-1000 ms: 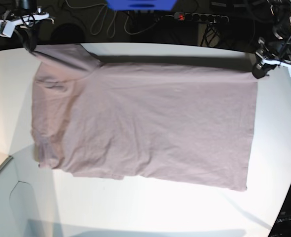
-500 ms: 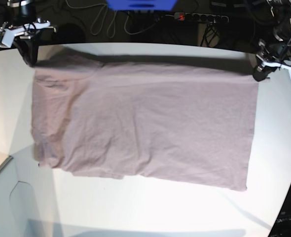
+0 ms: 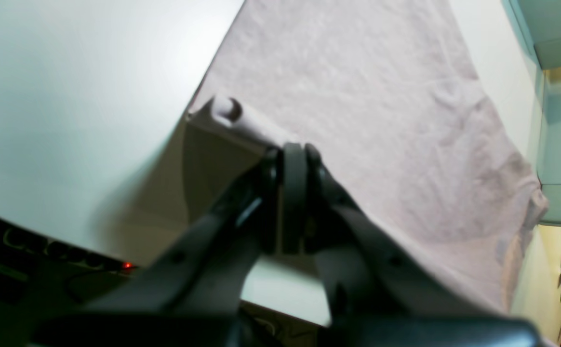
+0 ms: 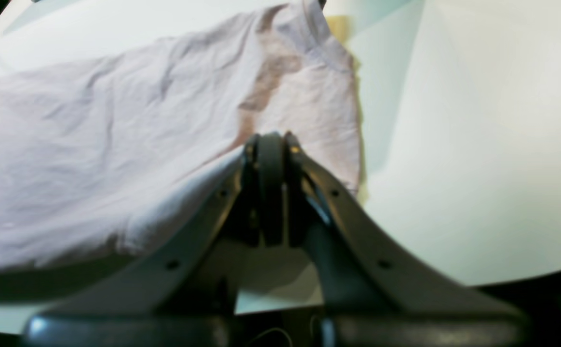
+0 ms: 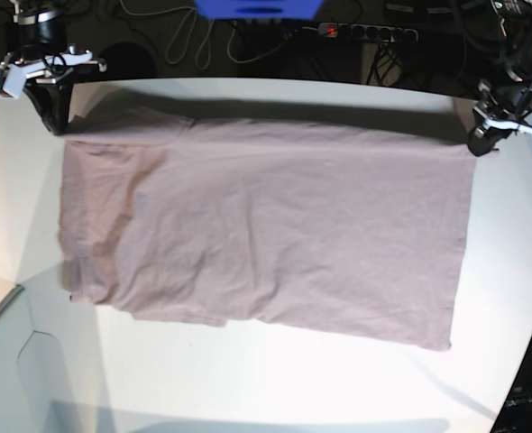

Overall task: Layout the t-shirt on the table in an organized manner, then fold the t-shirt properly
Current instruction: 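Hold the shirt's collar-side edge with both grippers, keeping it flat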

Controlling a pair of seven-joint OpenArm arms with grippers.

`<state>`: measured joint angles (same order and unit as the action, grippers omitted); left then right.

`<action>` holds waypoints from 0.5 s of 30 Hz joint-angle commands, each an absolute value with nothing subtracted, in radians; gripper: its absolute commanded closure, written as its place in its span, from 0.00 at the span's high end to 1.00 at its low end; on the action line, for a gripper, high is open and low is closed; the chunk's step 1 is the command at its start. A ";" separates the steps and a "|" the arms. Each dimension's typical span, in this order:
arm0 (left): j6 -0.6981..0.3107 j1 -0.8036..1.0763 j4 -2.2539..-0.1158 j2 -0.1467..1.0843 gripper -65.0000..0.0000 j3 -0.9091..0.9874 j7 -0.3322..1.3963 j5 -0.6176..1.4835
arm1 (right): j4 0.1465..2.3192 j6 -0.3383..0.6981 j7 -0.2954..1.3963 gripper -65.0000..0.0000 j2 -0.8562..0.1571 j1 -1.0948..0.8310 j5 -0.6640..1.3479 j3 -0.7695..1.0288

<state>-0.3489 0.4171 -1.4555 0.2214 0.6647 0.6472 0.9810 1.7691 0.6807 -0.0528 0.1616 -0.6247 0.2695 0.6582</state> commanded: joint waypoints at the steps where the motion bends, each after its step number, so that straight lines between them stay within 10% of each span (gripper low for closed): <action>1: -0.363 0.415 -1.466 0.237 0.00 0.668 0.628 0.997 | 1.784 0.698 -0.082 0.00 0.157 -0.628 0.286 0.661; 15: -0.363 0.417 -1.465 0.236 0.00 0.671 0.631 0.997 | 1.778 0.698 -0.082 0.00 0.157 -0.621 0.285 0.661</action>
